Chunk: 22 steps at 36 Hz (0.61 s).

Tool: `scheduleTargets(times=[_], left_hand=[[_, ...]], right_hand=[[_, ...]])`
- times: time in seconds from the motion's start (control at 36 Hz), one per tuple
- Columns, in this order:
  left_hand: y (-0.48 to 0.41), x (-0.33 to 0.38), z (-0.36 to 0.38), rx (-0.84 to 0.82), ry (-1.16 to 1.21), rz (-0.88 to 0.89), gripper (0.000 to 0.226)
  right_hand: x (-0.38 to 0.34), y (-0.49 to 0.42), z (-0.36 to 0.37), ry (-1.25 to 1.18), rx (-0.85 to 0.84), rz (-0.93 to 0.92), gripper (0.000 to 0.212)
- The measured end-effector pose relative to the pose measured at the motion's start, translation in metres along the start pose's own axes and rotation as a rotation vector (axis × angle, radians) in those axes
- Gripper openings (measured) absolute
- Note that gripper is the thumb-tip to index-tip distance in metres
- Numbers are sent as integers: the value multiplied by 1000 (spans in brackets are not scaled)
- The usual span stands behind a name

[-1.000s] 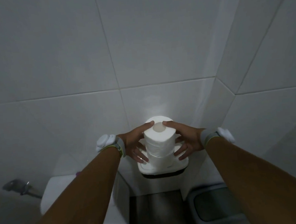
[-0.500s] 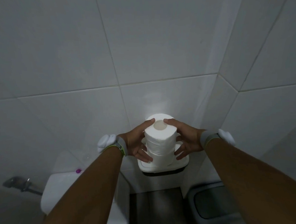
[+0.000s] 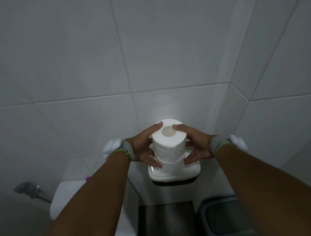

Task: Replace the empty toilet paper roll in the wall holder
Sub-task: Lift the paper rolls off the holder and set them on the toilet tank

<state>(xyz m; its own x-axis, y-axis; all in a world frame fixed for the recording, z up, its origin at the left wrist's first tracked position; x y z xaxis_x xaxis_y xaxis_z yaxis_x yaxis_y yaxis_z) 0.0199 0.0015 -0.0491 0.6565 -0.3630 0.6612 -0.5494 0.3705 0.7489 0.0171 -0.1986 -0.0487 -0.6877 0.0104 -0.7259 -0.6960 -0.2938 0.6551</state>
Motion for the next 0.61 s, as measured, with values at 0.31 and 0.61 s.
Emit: scheduleTargets(times=[0.31,0.61], left_hand=[[75,-25,-39,113,88,40,101],[132,-90,-106,231,168,35,97]], right_hand=[[-13,8,76,79,-123,-13,91],[1,-27,180,164,-243,43,81]])
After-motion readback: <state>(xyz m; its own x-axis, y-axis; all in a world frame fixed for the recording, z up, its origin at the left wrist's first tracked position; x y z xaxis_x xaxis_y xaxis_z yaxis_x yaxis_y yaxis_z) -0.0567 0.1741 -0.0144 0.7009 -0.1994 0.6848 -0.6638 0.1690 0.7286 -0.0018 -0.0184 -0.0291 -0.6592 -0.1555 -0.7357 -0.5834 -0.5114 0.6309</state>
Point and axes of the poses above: each hand's wrist, its own y-axis away from the middle knuckle, its own z-axis out of the palm, x = y × z, the point moved 1 cm from there along -y, towards the middle knuckle, and after that the axes turned 11 degrees about -y, right-handed, at the moved point
